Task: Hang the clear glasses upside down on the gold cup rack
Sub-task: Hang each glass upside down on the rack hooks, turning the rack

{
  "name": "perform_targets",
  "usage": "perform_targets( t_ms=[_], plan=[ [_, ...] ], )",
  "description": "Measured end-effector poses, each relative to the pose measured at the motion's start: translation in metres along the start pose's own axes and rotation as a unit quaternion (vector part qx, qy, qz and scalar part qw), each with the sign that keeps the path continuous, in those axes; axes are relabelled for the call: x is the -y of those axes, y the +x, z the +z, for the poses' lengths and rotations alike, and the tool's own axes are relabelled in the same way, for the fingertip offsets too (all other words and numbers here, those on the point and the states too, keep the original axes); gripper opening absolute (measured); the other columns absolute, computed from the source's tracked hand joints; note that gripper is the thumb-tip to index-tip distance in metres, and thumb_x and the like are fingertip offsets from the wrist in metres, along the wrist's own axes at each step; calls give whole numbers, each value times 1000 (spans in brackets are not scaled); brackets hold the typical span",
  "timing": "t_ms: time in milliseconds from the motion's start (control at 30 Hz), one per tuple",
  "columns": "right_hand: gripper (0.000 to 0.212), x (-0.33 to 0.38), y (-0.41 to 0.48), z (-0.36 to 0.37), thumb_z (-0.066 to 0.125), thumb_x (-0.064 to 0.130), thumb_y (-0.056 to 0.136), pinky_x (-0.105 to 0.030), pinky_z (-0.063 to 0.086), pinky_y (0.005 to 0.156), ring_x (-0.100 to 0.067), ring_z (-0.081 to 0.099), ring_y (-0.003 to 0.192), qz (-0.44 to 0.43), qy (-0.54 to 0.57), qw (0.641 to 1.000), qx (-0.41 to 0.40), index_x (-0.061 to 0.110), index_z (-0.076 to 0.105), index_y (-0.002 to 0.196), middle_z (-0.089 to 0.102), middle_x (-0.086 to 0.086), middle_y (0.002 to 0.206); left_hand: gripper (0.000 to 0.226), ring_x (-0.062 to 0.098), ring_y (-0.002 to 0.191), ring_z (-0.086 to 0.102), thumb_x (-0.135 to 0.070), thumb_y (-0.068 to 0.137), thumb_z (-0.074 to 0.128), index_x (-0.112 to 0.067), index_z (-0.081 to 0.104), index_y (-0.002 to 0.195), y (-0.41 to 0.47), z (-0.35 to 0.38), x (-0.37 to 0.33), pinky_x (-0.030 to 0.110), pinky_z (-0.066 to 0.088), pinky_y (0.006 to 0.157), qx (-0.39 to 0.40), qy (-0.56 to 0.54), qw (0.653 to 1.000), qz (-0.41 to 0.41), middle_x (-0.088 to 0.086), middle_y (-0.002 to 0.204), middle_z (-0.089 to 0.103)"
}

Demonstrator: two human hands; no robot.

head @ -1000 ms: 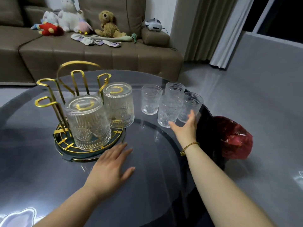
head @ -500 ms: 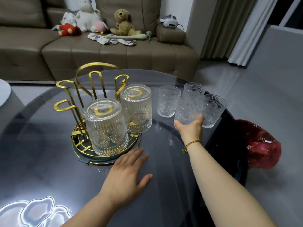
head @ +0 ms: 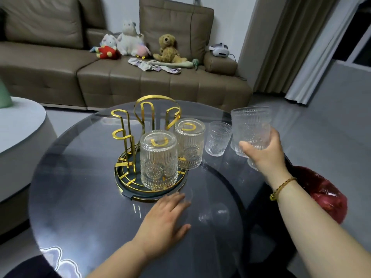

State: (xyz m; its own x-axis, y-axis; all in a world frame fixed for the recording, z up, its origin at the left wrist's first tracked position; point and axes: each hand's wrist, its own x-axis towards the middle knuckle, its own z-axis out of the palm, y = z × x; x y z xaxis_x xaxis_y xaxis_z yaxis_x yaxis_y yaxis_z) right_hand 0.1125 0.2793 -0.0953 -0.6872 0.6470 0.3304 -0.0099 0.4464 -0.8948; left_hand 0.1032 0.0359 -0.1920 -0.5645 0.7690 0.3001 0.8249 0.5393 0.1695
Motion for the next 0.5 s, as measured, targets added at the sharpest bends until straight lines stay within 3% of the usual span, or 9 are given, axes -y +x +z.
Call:
perform_targets(
  t_ms=[67,133,200,267,367,433,500],
  plan=[
    [71,18,-1,-4,71,17,67,-30,42,89,-16,52,105,-15,0,1000,21,17,32,126,49,-2,121,49,14,92,68,-45,53,82,-22,68,93,-16,-5,6,26,54,72,-9,-20,1000,-3,-2,100,72],
    [69,31,0,-6,71,17,68,-18,40,74,-3,53,89,-23,4,999,47,18,32,124,49,4,111,31,16,96,66,-47,79,60,-21,68,94,-33,-8,16,23,42,89,-39,-45,998,-25,1,101,72],
    [66,41,3,-7,71,19,67,-14,37,67,1,50,85,-27,-5,997,72,19,33,121,50,8,104,61,15,106,56,-53,92,20,-17,69,94,-43,-18,30,15,26,97,-49,-64,993,-83,3,104,71],
    [62,51,7,-4,72,24,66,-16,38,70,-8,51,90,-28,-28,995,87,23,34,114,49,7,104,76,19,105,56,-58,89,9,-11,69,96,-51,-28,47,17,25,98,-98,-70,985,-125,8,105,70],
    [58,65,18,1,74,30,64,-22,40,72,-11,50,91,-22,-54,994,90,25,33,104,49,5,101,76,33,101,63,-62,85,18,-5,63,107,-53,-37,67,39,47,91,-88,-78,974,-196,17,112,66],
    [57,76,29,6,74,31,64,-25,44,73,-11,51,88,-14,-67,993,99,22,34,102,49,6,97,90,36,118,50,-72,75,16,-4,50,123,-47,-42,75,48,37,99,-56,-96,966,-234,20,130,52],
    [56,87,40,10,74,31,64,-37,48,82,-17,50,94,6,-84,991,102,20,34,102,45,0,105,118,27,137,25,-84,56,-15,-10,27,137,-37,-37,84,39,16,111,-30,-71,972,-220,14,148,26]
  ],
)
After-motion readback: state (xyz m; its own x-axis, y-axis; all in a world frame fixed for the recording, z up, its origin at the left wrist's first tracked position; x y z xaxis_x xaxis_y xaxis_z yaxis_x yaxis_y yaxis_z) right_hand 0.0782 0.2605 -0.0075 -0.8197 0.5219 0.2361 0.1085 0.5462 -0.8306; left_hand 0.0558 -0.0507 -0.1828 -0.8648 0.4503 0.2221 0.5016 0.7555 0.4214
